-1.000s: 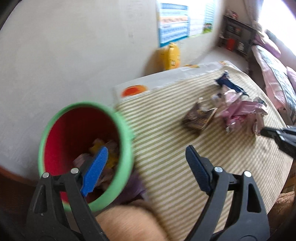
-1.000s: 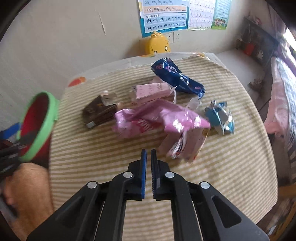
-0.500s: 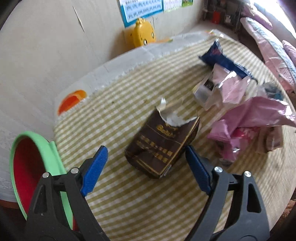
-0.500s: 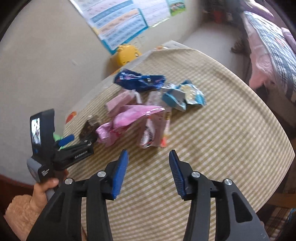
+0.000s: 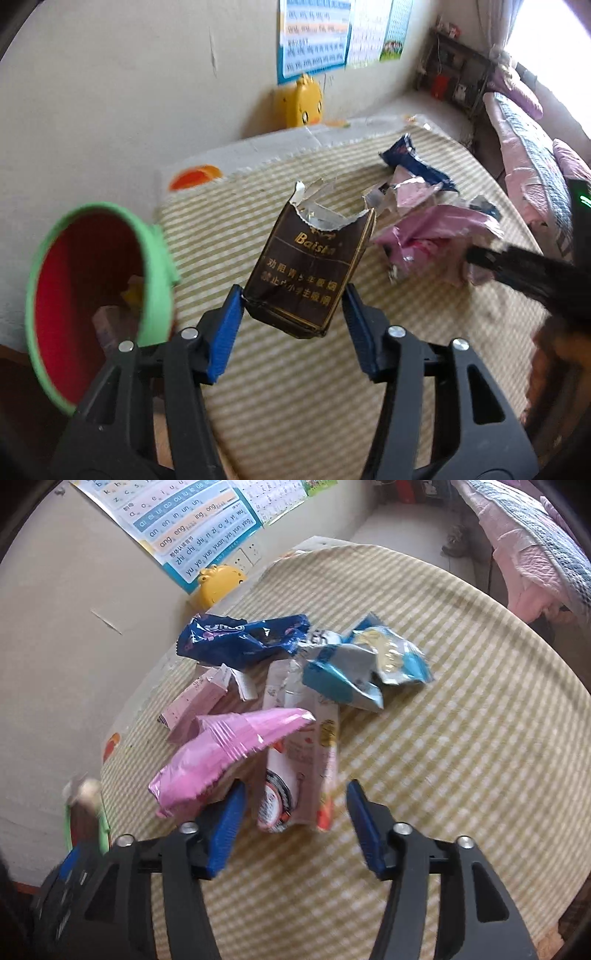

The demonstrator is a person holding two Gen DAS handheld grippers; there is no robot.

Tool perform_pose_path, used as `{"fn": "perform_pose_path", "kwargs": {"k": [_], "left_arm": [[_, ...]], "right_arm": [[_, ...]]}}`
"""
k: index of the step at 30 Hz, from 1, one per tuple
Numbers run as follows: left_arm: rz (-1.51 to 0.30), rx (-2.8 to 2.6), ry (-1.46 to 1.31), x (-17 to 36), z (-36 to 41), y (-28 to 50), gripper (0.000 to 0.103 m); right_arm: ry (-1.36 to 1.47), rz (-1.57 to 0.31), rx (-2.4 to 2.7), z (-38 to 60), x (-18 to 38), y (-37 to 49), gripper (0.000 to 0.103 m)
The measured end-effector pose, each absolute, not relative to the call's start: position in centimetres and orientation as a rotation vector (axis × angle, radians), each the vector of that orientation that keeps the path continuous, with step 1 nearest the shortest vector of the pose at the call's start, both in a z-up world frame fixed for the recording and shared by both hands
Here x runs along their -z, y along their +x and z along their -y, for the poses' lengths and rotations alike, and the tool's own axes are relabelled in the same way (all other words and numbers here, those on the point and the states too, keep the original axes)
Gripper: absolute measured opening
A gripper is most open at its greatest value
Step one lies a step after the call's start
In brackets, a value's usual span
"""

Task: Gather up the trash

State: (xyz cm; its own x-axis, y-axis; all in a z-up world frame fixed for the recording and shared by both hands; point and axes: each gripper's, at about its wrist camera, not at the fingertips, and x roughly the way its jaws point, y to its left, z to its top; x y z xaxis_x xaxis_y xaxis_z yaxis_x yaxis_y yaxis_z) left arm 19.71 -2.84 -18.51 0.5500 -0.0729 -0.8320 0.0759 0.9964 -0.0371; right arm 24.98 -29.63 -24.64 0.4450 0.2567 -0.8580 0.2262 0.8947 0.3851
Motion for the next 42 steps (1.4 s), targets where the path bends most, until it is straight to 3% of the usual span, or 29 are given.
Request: {"fn": "perform_pose_path", "kwargs": {"k": [7,9,11,14,36,42], "left_arm": [[-0.948,0.065,-0.058,16.3,2.0,17.0,0.053],[-0.944,0.058,-0.049,16.3,2.0,17.0,0.053],[-0.934,0.058,-0.066,16.2,1.7,17.1,0.053],[-0.922,0.05,-0.066,15.7,1.4,16.6,0.053],[-0.886,0.045,-0.105,14.1,-0.4,14.8,0.053],[-0.947,0.036,-0.097,15.0,-0.7,14.8,0.055]], "right_arm": [[0.415,-1.11,0.006,28.4,25.3,25.7,0.058],[0.383,-1.113,0.013,28.0,25.3,25.8,0.053],[0.347,-1.109,0.012,27.7,25.1,25.9,0.039],[0.29,-1.094,0.018,27.1,24.4,25.4,0.036],[0.152,-0.896,-0.148,22.0,14.5,17.4,0.036],[0.207,-0.885,-0.179,22.5,13.1,15.6,0.036]]}}
